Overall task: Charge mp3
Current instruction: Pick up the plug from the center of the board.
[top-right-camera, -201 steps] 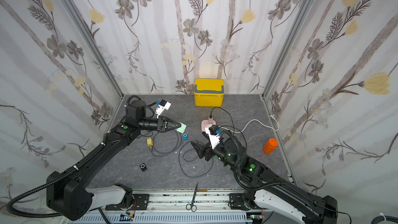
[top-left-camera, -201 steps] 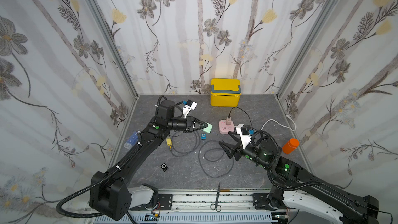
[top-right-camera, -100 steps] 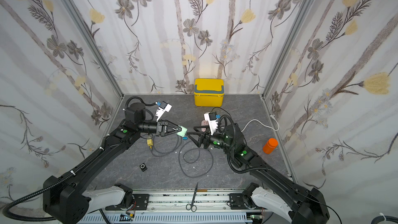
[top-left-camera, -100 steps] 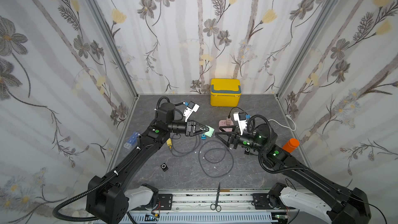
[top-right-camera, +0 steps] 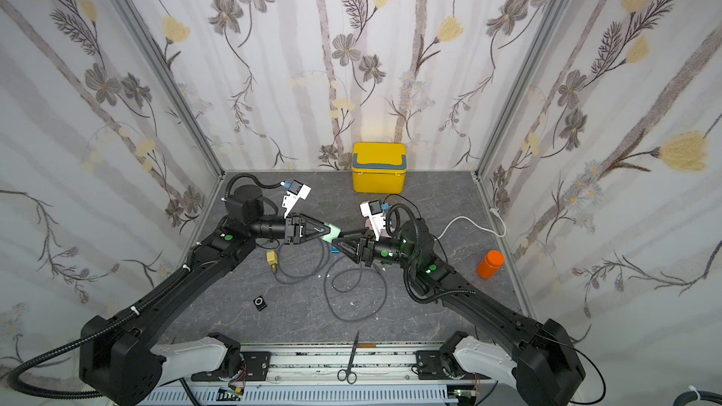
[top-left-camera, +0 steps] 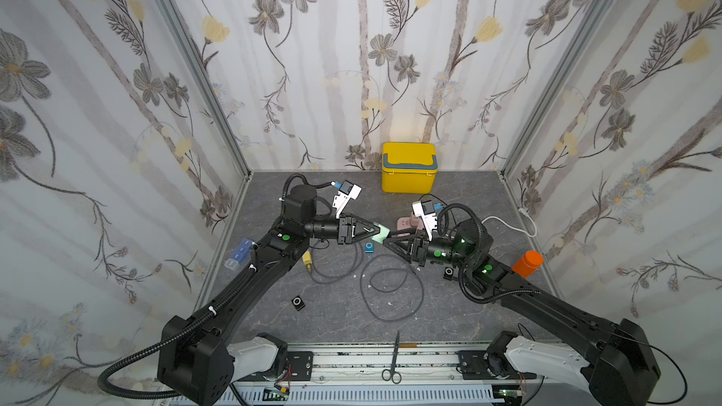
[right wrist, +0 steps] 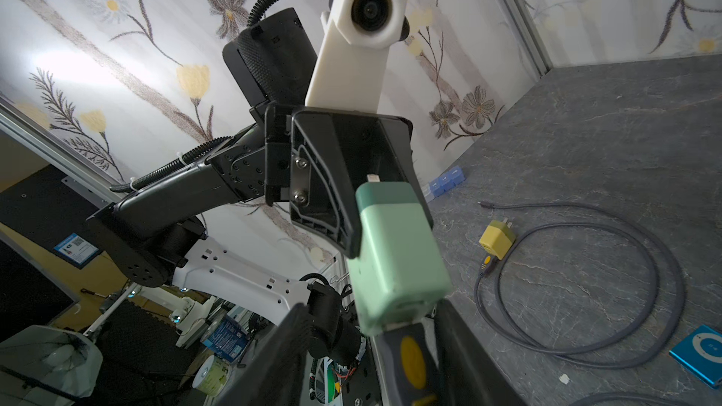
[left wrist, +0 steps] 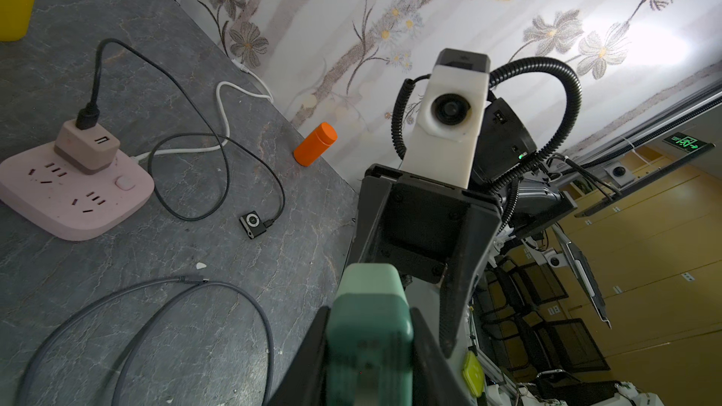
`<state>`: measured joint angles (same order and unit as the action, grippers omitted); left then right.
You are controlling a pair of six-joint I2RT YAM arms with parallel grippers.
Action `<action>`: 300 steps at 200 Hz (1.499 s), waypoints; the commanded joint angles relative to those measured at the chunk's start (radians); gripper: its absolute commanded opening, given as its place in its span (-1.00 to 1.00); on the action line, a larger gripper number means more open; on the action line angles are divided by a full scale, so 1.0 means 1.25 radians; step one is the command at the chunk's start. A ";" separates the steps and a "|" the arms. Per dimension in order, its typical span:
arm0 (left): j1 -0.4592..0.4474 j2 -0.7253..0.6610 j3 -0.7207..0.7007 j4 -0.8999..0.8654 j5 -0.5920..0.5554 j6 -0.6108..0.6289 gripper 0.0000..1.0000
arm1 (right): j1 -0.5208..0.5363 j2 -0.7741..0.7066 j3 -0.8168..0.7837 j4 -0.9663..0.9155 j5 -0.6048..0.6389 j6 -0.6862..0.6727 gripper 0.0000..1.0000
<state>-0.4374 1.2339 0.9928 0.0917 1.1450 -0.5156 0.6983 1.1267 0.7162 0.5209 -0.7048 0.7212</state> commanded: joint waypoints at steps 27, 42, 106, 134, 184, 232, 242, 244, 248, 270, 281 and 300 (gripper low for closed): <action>-0.013 -0.002 -0.006 0.056 0.024 -0.002 -1.00 | 0.003 0.012 -0.004 0.133 -0.053 0.034 0.03; -0.018 0.000 -0.005 0.060 0.018 -0.004 -1.00 | 0.003 0.015 -0.005 0.152 -0.055 0.043 -0.15; -0.020 0.015 -0.006 0.074 0.007 -0.011 -1.00 | 0.002 0.001 -0.030 0.174 -0.040 0.058 -0.71; -0.018 0.011 0.001 0.022 -0.020 0.025 -0.31 | 0.002 -0.018 -0.005 0.057 0.004 -0.001 -1.00; 0.056 -0.037 0.063 -0.172 -0.218 0.139 0.20 | -0.040 -0.056 0.112 -0.316 0.137 -0.146 -1.00; 0.081 0.009 0.166 -0.327 -0.466 0.219 0.23 | -0.103 0.058 0.338 -0.734 0.340 -0.284 -1.00; 0.081 0.017 0.173 -0.326 -0.488 0.222 0.23 | -0.112 0.092 0.370 -0.771 0.366 -0.292 -1.00; 0.081 0.017 0.174 -0.326 -0.491 0.223 0.23 | -0.113 0.097 0.378 -0.778 0.368 -0.294 -1.00; 0.082 0.026 0.176 -0.324 -0.498 0.224 0.23 | -0.116 0.112 0.392 -0.790 0.369 -0.298 -1.00; 0.082 0.061 0.190 -0.322 -0.540 0.237 0.23 | -0.136 0.204 0.498 -0.904 0.395 -0.327 -1.00; 0.082 0.077 0.204 -0.332 -0.568 0.246 0.23 | -0.142 0.261 0.570 -0.984 0.427 -0.351 -1.00; 0.082 0.109 0.229 -0.349 -0.595 0.261 0.23 | -0.151 0.350 0.684 -1.098 0.497 -0.393 -1.00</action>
<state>-0.3367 1.3338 1.2411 -0.3206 0.4911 -0.2359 0.5220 1.4673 1.4376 -0.6128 -0.2089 0.3260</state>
